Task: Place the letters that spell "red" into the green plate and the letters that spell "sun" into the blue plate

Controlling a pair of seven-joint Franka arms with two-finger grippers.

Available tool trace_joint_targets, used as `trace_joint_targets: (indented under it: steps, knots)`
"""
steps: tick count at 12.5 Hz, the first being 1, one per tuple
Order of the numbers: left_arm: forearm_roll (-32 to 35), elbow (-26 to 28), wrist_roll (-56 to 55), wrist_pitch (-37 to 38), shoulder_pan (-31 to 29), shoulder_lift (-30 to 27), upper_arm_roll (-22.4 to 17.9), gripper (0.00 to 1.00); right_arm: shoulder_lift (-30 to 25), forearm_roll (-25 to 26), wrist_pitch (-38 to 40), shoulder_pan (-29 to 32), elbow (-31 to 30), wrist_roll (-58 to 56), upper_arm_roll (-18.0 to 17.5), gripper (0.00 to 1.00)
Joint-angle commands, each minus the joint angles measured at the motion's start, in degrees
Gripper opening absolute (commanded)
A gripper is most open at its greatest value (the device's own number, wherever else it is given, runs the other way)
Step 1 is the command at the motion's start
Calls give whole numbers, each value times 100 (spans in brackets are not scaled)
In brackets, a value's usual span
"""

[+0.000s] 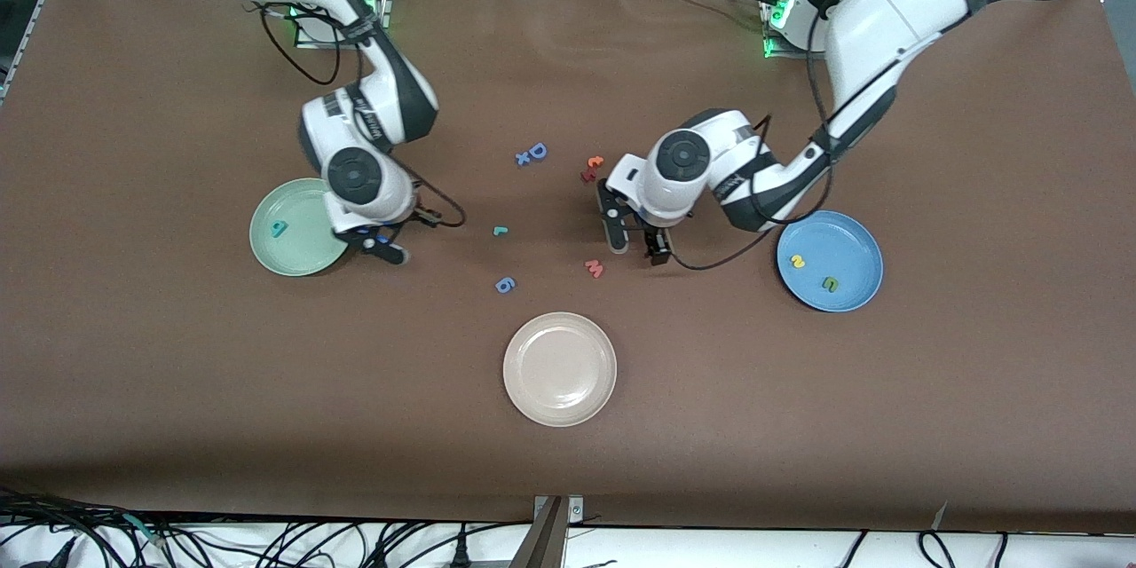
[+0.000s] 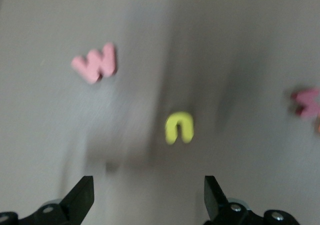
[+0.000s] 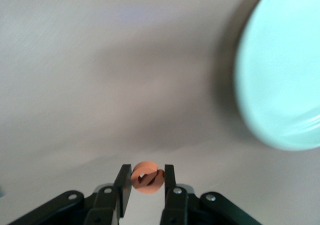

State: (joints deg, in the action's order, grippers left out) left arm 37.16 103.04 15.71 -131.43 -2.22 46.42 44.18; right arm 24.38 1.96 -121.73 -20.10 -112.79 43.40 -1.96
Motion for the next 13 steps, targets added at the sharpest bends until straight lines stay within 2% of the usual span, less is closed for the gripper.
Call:
trace_joint_targets:
  steps: [1,4,8,9,11,12,13]
  knots:
    - [-24,-494,-383,29,485,244,-164,93,-126,-47,263,33,-58,-1364,668,26]
    - [81,-540,-384,29,573,271,-181,93,-109,-64,255,41,-251,-2562,1285,27]
    - [90,-531,-411,29,854,324,-374,92,14,-161,220,296,-498,-3240,1357,30]
    - [90,-531,-411,29,985,324,-462,91,58,-170,211,357,-498,-3337,1357,35]
    - [90,-531,-411,29,1039,324,-524,89,50,-170,202,358,-489,-3365,1357,84]
    - [90,-522,-402,29,1048,324,-533,85,15,-179,219,358,-472,-3347,1357,99]
    - [168,-522,-350,29,1048,324,-550,72,-38,-240,254,358,-445,-3295,1330,99]
